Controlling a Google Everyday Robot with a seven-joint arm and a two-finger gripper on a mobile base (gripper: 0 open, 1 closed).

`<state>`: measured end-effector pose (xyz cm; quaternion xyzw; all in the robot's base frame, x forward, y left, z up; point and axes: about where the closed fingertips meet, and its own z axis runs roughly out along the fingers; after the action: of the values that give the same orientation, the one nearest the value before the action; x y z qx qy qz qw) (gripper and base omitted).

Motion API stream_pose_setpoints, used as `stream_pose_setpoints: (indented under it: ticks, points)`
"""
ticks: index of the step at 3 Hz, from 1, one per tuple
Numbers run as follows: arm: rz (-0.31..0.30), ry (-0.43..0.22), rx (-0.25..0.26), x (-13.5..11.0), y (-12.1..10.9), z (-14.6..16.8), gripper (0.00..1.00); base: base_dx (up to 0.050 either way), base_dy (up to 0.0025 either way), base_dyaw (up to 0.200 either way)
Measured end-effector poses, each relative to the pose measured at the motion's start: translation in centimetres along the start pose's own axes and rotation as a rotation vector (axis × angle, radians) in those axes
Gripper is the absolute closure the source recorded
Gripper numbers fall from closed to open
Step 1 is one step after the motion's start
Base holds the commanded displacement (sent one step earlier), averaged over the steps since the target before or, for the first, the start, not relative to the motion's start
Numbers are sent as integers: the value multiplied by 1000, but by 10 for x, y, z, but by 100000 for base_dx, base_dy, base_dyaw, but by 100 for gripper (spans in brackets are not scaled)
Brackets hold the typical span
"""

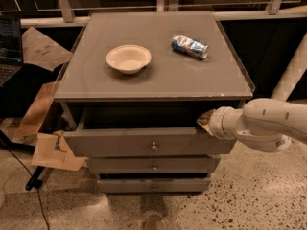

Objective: Open top drawer

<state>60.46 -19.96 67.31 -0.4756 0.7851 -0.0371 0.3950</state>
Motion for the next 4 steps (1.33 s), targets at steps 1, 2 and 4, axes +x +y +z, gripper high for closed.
stream_pose_setpoints:
  ticks: [1,2,4]
  points:
    - [-9,11,2,-1,1,-1,100,0,0,0]
    - [-3,10,2,1,5,-5,100,0,0,0]
    - [55,24,-8,34,40,-42,100,0,0,0]
